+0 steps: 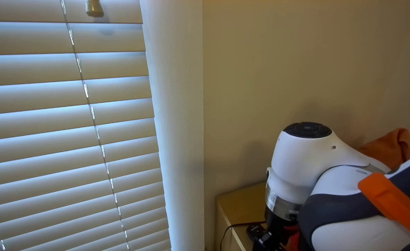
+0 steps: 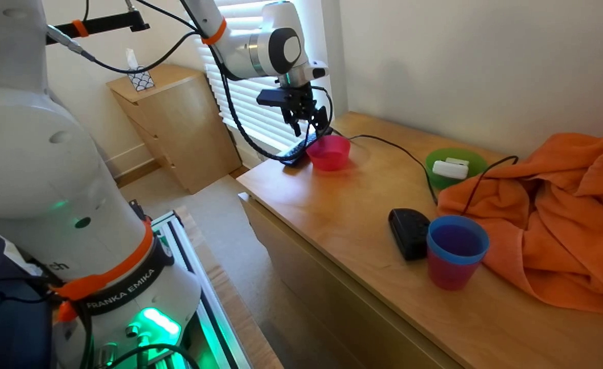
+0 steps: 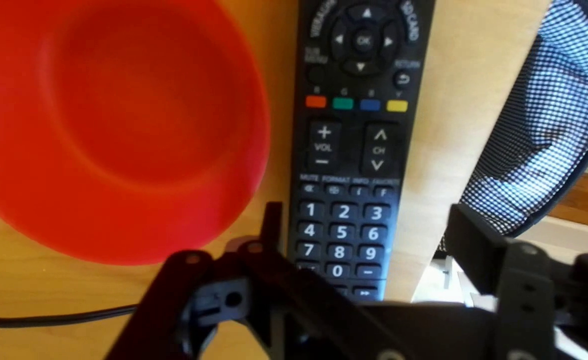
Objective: Put the black remote on the orange cloth
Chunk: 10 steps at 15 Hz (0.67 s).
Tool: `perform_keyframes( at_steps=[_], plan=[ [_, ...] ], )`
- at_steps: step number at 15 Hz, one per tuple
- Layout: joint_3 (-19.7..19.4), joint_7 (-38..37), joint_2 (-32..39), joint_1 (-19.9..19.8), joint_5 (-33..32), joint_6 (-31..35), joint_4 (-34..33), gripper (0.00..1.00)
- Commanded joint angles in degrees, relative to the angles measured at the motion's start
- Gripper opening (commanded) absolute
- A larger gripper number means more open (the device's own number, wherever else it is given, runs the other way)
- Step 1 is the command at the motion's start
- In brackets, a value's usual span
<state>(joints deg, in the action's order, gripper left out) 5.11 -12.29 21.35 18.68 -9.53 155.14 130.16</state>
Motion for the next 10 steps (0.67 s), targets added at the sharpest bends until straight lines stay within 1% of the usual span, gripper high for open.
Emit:
perform_keyframes(
  at_steps=[1,2,5,8,10],
  plan=[
    [-2.6,-5.0,1.6,3.1,-4.5,-0.1,-1.1,0.53],
    [-3.0,-5.7,1.7,3.4,-5.1,-0.2,-1.3,0.44],
    [-3.7,-7.4,1.4,3.7,-6.0,-0.4,-1.7,0.25],
    [-3.7,-7.3,1.2,3.5,-6.1,-0.6,-1.7,0.23],
    [-2.6,-5.3,0.1,2.3,-4.7,-0.4,-0.9,0.23]
  ],
)
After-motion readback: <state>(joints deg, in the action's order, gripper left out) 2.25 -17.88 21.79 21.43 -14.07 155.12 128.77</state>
